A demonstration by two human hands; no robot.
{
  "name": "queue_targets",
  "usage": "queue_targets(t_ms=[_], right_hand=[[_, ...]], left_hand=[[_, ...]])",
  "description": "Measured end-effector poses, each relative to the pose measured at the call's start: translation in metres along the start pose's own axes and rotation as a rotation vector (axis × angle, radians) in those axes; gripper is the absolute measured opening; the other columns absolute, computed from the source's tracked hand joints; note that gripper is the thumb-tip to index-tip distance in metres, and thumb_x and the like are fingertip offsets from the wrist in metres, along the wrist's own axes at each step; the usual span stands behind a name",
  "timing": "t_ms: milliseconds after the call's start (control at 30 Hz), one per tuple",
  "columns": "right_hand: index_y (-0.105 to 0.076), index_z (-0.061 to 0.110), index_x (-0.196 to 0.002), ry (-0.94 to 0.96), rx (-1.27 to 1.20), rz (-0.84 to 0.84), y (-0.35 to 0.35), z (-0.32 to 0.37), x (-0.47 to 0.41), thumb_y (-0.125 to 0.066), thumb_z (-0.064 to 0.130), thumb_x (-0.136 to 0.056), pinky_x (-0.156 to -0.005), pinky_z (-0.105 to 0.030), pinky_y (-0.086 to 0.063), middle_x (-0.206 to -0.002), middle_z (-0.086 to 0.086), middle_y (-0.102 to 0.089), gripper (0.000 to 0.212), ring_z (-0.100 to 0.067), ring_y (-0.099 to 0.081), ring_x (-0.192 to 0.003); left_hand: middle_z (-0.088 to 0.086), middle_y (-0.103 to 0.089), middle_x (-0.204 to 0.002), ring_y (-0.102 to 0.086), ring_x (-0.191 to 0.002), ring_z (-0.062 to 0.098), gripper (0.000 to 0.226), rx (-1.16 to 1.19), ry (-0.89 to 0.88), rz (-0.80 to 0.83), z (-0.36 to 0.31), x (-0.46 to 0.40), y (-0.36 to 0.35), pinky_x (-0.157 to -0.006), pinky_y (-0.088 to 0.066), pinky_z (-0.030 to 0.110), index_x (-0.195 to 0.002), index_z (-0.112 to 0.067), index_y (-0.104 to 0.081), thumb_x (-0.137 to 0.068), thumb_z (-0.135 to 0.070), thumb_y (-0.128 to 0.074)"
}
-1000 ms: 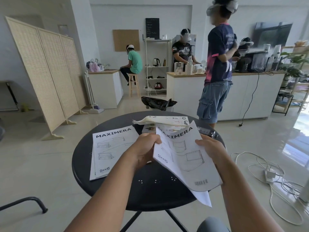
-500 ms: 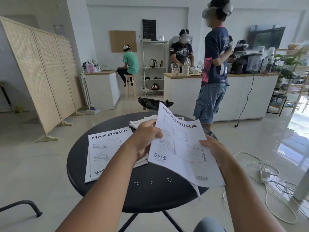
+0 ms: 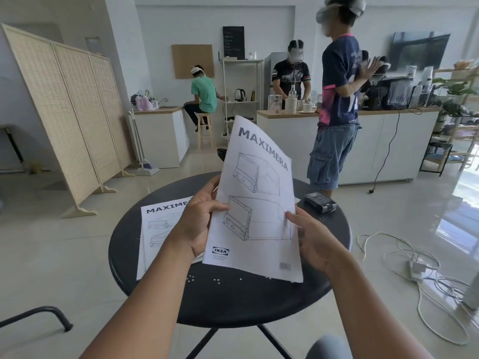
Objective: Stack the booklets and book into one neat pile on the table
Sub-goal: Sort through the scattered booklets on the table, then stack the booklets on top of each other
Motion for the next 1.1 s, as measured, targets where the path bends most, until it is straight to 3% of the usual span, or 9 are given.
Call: queue_targets(t_ms=[133, 267, 467, 633, 800, 900, 933, 1000, 1100], right_hand=[[-0.066, 0.005, -0.122, 0.048, -0.068, 0.016, -0.016, 0.007, -0.003, -0.060, 0.008, -0.098, -0.081, -0.047, -0.060, -0.112, -0.015, -0.077, 0.025, -0.034, -0.075, -0.093], [-0.062, 0.010, -0.132, 0.170, 0.000, -0.002, -0.028, 0.018, -0.012, -0.062, -0.006, -0.093, -0.091, -0.056, -0.058, -0.119, -0.023, -0.072, 0.042, -0.040, -0.072, -0.099], [-0.031, 0.022, -0.157, 0.134, 0.333, 0.085, -0.066, 0.005, -0.025, -0.074, 0.004, -0.089, -0.093, -0.052, -0.058, -0.133, -0.006, -0.062, 0.082, -0.030, -0.070, -0.110], [-0.027, 0.026, -0.159, 0.167, 0.564, 0.017, -0.091, 0.007, -0.034, -0.072, 0.011, -0.091, -0.099, -0.047, -0.055, -0.151, -0.004, -0.045, 0.083, -0.029, -0.061, -0.122], [-0.026, 0.015, -0.159, 0.084, 0.956, 0.097, -0.130, 0.000, -0.052, -0.070, 0.019, -0.091, -0.101, -0.036, -0.047, -0.151, -0.009, -0.047, 0.081, -0.028, -0.054, -0.129], [-0.050, 0.018, -0.142, 0.028, 1.020, 0.104, -0.143, -0.008, -0.068, -0.070, 0.020, -0.082, -0.098, -0.038, -0.050, -0.135, -0.006, -0.059, 0.064, -0.027, -0.061, -0.118], [-0.062, 0.023, -0.120, 0.024, 1.045, 0.102, -0.146, -0.012, -0.074, -0.066, 0.020, -0.076, -0.090, -0.038, -0.053, -0.123, -0.004, -0.063, 0.044, -0.024, -0.064, -0.105], [-0.057, 0.030, -0.085, 0.042, 1.100, 0.094, -0.151, -0.021, -0.088, -0.059, 0.018, -0.074, -0.063, -0.025, -0.046, -0.112, -0.001, -0.056, 0.016, -0.016, -0.056, -0.080], [-0.061, 0.017, -0.132, 0.105, 1.147, 0.116, -0.159, -0.029, -0.093, -0.057, 0.009, -0.087, -0.064, -0.017, -0.039, -0.136, -0.009, -0.051, 0.046, -0.015, -0.058, -0.090]], left_hand=[[0.021, -0.065, -0.127, -0.062, -0.110, 0.047, 0.061, -0.041, -0.039, -0.098, 0.000, 0.001, 0.025, -0.093, -0.051, 0.061, -0.133, -0.021, -0.059, -0.086, 0.014, -0.041], [0.012, -0.072, -0.113, -0.065, -0.108, 0.043, 0.059, -0.207, -0.091, -0.351, 0.001, 0.008, 0.059, -0.081, -0.057, 0.050, -0.128, -0.017, -0.060, -0.083, 0.016, -0.041], [0.000, -0.069, -0.118, -0.065, -0.108, 0.028, 0.062, -0.436, -0.073, -0.548, 0.006, 0.020, 0.094, -0.090, -0.055, 0.052, -0.134, -0.027, -0.053, -0.084, 0.008, -0.046], [-0.005, -0.068, -0.120, -0.064, -0.110, 0.019, 0.041, -0.752, 0.026, -0.533, 0.007, 0.030, 0.117, -0.096, -0.053, 0.043, -0.129, -0.023, -0.055, -0.090, -0.015, -0.066], [-0.005, -0.064, -0.120, -0.062, -0.116, 0.025, 0.043, -0.911, 0.077, -0.618, 0.002, 0.034, 0.147, -0.090, -0.047, 0.032, -0.130, -0.017, -0.055, -0.089, -0.012, -0.068], [0.004, -0.051, -0.138, -0.049, -0.131, 0.029, 0.059, -1.036, 0.152, -0.645, 0.004, 0.031, 0.160, -0.091, -0.037, 0.027, -0.148, -0.011, -0.038, -0.093, -0.008, -0.058], [0.009, -0.047, -0.144, -0.048, -0.130, 0.030, 0.060, -1.075, 0.177, -0.646, 0.006, 0.030, 0.165, -0.090, -0.038, 0.028, -0.149, -0.011, -0.037, -0.093, -0.006, -0.055], [0.013, -0.041, -0.147, -0.044, -0.129, 0.032, 0.062, -1.213, 0.226, -0.632, 0.013, 0.028, 0.172, -0.097, -0.042, 0.034, -0.149, -0.013, -0.038, -0.089, -0.007, -0.052], [0.006, -0.033, -0.155, -0.028, -0.138, 0.032, 0.057, -1.454, 0.343, -0.642, 0.023, 0.028, 0.186, -0.111, -0.028, 0.045, -0.150, -0.023, -0.038, -0.093, -0.024, -0.049]])
Point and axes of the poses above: each hand's wrist, its own x-axis away from the middle knuckle, its own y-axis out of the back of the hand, z = x × y, the point moved 6 cm from there along -x, towards the middle knuckle
